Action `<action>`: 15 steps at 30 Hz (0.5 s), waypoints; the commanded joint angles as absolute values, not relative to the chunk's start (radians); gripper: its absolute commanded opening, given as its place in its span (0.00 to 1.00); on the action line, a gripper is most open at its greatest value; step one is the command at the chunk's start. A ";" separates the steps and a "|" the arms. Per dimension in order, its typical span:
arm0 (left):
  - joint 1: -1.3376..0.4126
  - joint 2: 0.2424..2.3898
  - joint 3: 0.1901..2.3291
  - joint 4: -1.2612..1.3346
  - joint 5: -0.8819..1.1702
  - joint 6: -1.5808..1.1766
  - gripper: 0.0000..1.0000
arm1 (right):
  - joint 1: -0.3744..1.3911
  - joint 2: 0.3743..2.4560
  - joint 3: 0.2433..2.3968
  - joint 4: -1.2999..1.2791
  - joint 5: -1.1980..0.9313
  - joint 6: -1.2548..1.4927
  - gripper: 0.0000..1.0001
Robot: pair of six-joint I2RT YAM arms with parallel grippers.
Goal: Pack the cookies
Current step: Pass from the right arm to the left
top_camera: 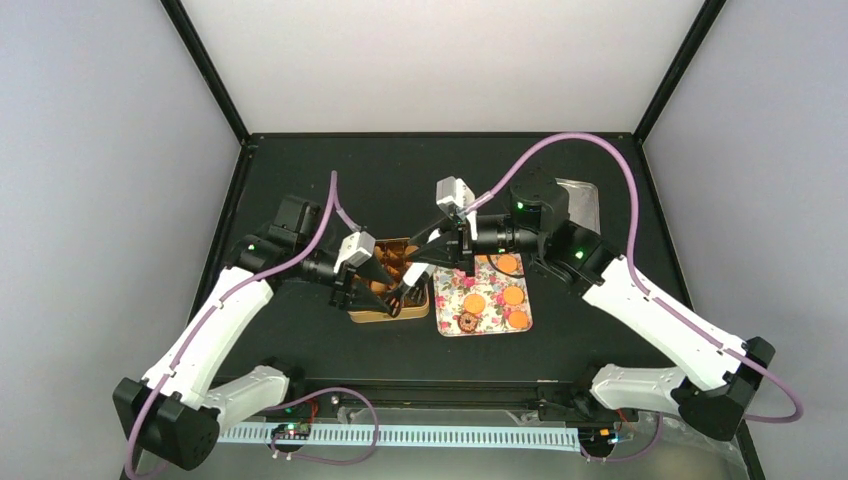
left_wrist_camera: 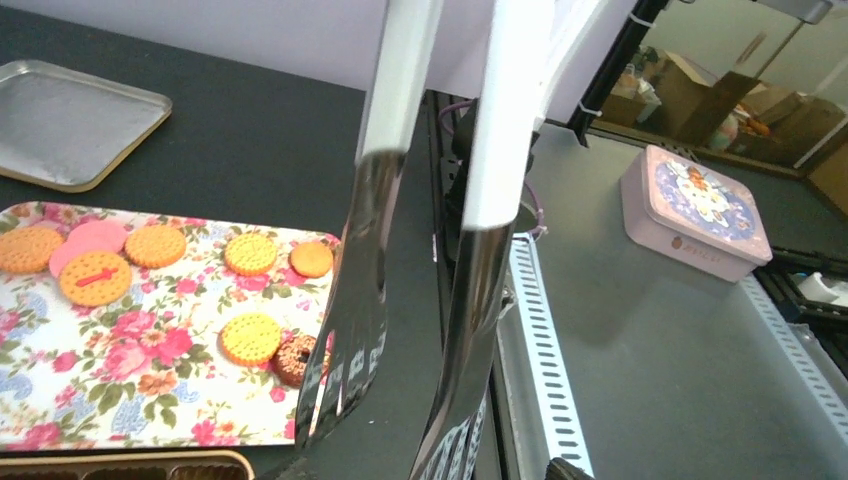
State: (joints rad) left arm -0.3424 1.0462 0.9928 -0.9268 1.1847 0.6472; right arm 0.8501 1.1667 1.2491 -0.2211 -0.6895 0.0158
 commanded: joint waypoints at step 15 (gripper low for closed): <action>-0.411 1.073 1.011 -1.028 1.276 0.736 0.02 | 0.855 1.250 1.325 -0.102 -0.852 0.055 0.16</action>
